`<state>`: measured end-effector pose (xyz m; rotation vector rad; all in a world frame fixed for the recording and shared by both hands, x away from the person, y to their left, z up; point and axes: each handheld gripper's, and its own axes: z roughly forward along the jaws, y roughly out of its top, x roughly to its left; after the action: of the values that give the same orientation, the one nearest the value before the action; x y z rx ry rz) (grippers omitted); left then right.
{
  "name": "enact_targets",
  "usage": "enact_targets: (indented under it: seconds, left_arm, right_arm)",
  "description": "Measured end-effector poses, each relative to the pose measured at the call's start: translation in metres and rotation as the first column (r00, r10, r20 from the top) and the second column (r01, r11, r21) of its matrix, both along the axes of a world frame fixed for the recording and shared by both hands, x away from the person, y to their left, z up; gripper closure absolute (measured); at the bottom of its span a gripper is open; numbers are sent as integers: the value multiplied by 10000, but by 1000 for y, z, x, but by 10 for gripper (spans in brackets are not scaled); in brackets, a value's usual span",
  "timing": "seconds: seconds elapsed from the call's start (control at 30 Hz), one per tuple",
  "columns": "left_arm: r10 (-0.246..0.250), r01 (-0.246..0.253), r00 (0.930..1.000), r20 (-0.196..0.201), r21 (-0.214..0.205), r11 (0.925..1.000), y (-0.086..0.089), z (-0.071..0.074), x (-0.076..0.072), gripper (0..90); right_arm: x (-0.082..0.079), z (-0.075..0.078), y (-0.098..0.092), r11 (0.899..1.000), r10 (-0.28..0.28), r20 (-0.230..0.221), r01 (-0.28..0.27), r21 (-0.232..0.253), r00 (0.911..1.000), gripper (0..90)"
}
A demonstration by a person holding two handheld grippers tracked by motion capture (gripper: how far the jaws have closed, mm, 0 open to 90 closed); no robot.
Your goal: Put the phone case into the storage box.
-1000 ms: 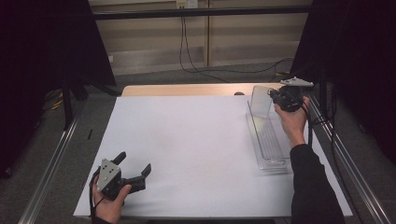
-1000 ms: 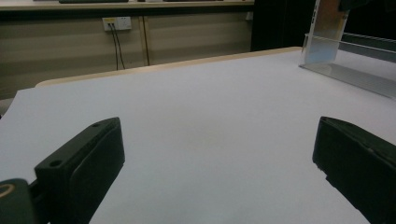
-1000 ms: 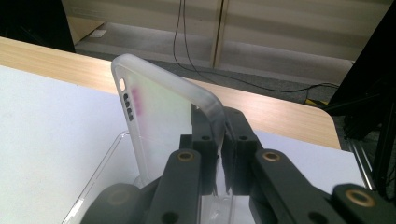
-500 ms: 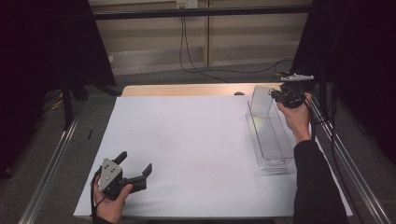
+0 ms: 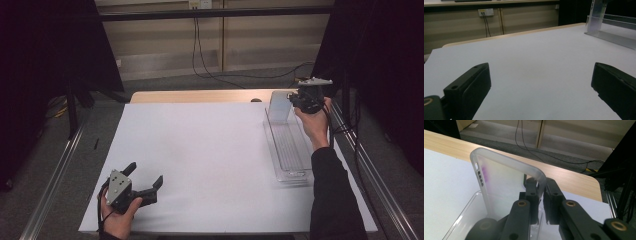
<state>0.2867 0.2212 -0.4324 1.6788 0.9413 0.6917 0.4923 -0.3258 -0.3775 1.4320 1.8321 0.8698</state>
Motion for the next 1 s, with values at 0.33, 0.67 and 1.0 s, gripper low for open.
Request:
enact_targets:
  seconds: [0.33, 0.67, 1.0]
  left_arm:
    - [34, -34, 10000, -2, -15, 10000, 2, 0, 0, 29]
    - [-5, 5, 10000, -85, -49, 10000, 1, -1, 1, 28]
    - [21, -21, 10000, -36, 30, 10000, 2, -1, 0, 28]
  right_arm:
    - [5, 0, 2, 9998, -115, 36, 115, 141, 9999, 831]
    - [4, -1, -3, 9967, -288, -61, 292, 752, 9996, 831]
    - [2, -2, -8, 9925, -329, -116, 340, 1172, 9994, 724]
